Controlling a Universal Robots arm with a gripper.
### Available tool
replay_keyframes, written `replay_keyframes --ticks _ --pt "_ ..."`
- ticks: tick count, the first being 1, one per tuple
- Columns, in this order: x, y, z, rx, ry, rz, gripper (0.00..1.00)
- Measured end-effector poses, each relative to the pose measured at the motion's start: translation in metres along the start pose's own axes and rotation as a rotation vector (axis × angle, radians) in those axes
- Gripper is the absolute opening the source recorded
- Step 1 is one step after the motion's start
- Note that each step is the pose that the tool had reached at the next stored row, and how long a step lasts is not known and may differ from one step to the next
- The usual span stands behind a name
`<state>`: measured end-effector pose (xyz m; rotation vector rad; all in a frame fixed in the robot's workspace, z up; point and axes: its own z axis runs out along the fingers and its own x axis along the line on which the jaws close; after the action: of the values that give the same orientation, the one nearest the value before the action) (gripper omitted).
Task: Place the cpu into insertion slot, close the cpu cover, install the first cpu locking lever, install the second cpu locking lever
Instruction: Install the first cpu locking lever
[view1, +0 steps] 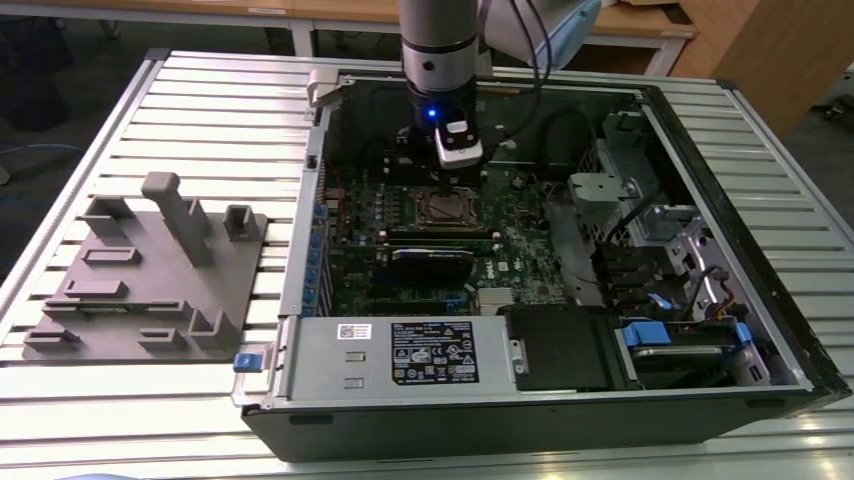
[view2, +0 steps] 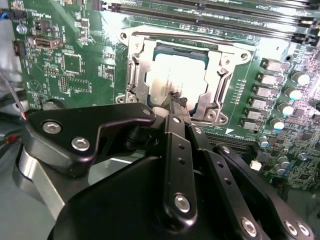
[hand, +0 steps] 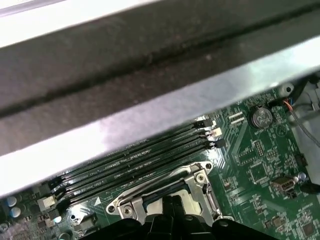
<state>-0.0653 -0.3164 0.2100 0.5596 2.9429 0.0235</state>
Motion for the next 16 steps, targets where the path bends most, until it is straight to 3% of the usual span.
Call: replay_keyframes --ticks 6,12,14,16 --pt "-0.0012 0.0005 0.0005 -0.0064 0.0041 -0.05 0.11" --pt "-0.0013 0.0005 0.0005 -0.0059 0.0059 -0.054 0.11" --pt "-0.0013 0.0005 0.0007 -0.003 0.014 -0.054 0.11" --pt "-0.0013 0.0005 0.0009 0.0015 0.0265 -0.054 0.11"
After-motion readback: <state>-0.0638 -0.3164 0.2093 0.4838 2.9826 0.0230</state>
